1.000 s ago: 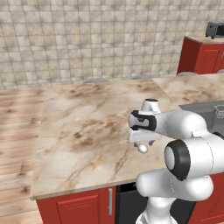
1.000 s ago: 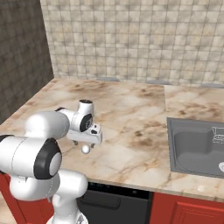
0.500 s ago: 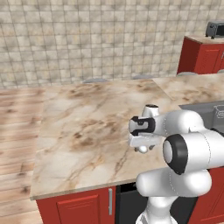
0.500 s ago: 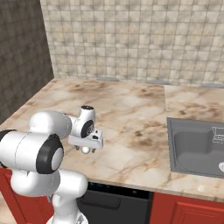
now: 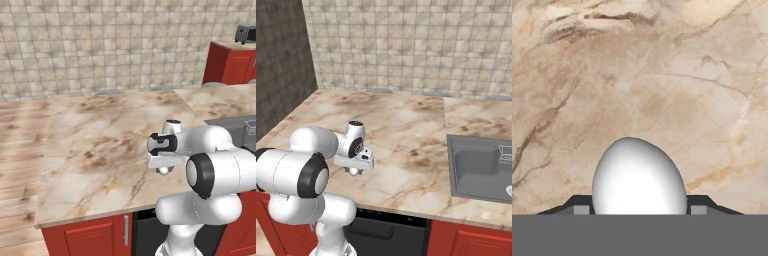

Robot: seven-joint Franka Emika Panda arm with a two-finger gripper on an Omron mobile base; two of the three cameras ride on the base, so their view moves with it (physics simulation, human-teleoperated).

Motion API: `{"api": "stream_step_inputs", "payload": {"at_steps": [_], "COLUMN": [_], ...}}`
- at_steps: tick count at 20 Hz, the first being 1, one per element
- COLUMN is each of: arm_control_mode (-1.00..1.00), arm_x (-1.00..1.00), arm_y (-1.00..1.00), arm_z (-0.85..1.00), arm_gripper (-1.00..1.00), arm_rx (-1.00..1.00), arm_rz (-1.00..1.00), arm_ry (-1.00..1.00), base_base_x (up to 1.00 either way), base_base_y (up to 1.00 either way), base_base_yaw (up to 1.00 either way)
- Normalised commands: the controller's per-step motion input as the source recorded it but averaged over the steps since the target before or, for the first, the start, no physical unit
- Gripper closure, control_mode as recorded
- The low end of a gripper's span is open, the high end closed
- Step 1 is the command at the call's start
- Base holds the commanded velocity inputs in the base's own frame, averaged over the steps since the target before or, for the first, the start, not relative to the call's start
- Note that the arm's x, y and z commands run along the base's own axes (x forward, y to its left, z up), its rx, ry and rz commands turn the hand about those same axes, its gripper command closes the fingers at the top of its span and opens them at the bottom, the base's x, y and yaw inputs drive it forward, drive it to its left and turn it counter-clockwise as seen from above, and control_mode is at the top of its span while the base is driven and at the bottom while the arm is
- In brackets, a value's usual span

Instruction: Gather the eggs and milk located in the vicinity of the sink area and place them right next to the bowl.

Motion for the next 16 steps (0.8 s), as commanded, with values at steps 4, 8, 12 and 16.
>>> {"api": "stream_step_inputs", "payload": {"at_steps": [4, 8, 12, 16], "arm_control_mode": [-1.00, -1.00, -1.00, -1.00], "arm_x": [0.00, -0.20, -0.29, -0.53], "arm_y": [0.00, 0.02, 0.16, 0.10], "arm_z": [0.10, 0.91, 1.00, 1.00], "arm_gripper": [1.00, 1.00, 1.00, 1.00], "arm_rx": [0.00, 0.00, 0.00, 0.00], "arm_rz": [0.00, 0.00, 0.01, 0.00], "arm_ry": [-0.01, 0.00, -0.01, 0.00], "base_base_x": [0.00, 0.00, 0.00, 0.00], "base_base_y": [0.00, 0.00, 0.00, 0.00], "base_base_yaw": [0.00, 0.00, 0.00, 0.00]}}
